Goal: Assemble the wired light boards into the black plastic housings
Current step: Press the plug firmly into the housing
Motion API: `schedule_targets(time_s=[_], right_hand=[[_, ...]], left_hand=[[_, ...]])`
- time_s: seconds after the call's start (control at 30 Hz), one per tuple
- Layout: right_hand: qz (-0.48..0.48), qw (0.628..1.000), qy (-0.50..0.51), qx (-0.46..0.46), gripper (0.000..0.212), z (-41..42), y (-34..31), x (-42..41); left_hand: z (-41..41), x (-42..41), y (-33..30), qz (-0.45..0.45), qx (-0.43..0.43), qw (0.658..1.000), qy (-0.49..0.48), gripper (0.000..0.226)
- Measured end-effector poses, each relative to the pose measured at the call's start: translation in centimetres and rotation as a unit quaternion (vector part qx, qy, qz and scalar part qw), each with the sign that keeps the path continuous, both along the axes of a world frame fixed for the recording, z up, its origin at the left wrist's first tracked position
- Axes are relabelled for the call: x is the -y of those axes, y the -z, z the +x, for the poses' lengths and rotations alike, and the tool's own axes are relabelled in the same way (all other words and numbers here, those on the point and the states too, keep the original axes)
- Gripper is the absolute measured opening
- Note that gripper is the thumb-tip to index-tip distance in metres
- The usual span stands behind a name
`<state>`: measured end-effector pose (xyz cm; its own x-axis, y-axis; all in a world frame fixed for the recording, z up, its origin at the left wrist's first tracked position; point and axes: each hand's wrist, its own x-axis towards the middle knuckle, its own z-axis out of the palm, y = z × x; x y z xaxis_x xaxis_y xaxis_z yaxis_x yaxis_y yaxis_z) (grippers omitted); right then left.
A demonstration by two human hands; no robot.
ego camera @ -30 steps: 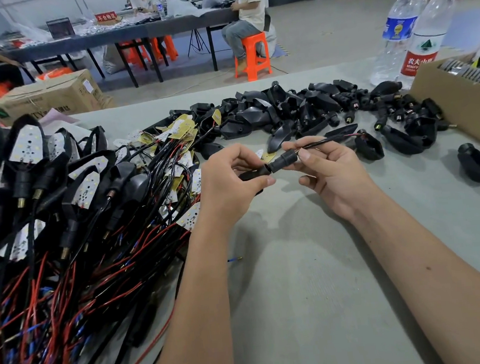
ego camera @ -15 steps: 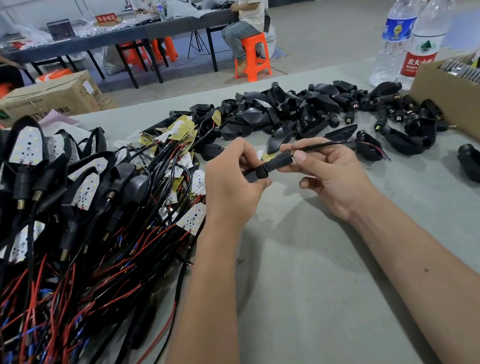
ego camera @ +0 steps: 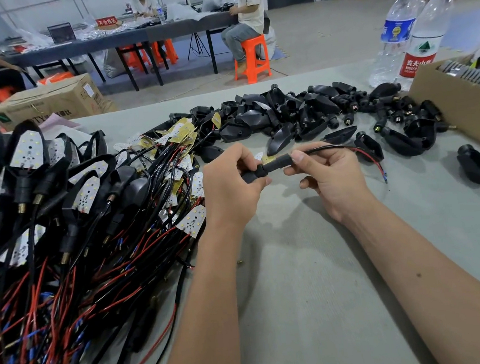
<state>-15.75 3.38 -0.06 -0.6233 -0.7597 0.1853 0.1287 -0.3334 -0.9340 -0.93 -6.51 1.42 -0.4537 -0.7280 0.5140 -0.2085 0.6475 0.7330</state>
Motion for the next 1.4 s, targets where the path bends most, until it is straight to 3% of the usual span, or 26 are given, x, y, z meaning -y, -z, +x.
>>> schedule_targets(time_s=[0.07, 0.43, 0.6, 0.83, 1.07, 1.2, 1.4], right_hand=[[0.003, 1.000, 0.016, 0.006, 0.002, 0.0, 0.0, 0.1], [0.023, 0.999, -0.020, -0.037, 0.017, -0.4, 0.2, 0.0], [0.032, 0.998, -0.020, -0.052, 0.006, -0.7, 0.4, 0.1], [0.039, 0.996, -0.040, -0.069, 0.007, -0.5, 0.1, -0.2], [0.045, 0.995, -0.021, -0.081, 0.009, -0.3, -0.2, -0.1], [0.052, 0.998, 0.023, -0.015, 0.009, -0.2, 0.1, 0.1], [0.015, 0.988, 0.094, 0.124, 0.014, -1.1, 0.3, 0.4]], left_hand=[[-0.1, 0.0, -0.2, -0.005, 0.000, 1.000, 0.008, 0.041], [0.4, 0.1, -0.2, -0.042, 0.025, 0.999, 0.000, 0.041], [0.6, 0.3, -0.3, -0.040, 0.036, 0.998, 0.016, 0.042], [-0.5, -0.4, -0.6, -0.048, 0.063, 0.996, 0.029, 0.046], [-0.7, -0.9, -0.4, 0.025, 0.053, 0.998, 0.024, 0.046], [0.0, -0.7, -0.7, 0.115, 0.033, 0.990, 0.078, 0.033], [1.0, 0.3, -0.5, 0.141, 0.051, 0.989, -0.001, 0.018]])
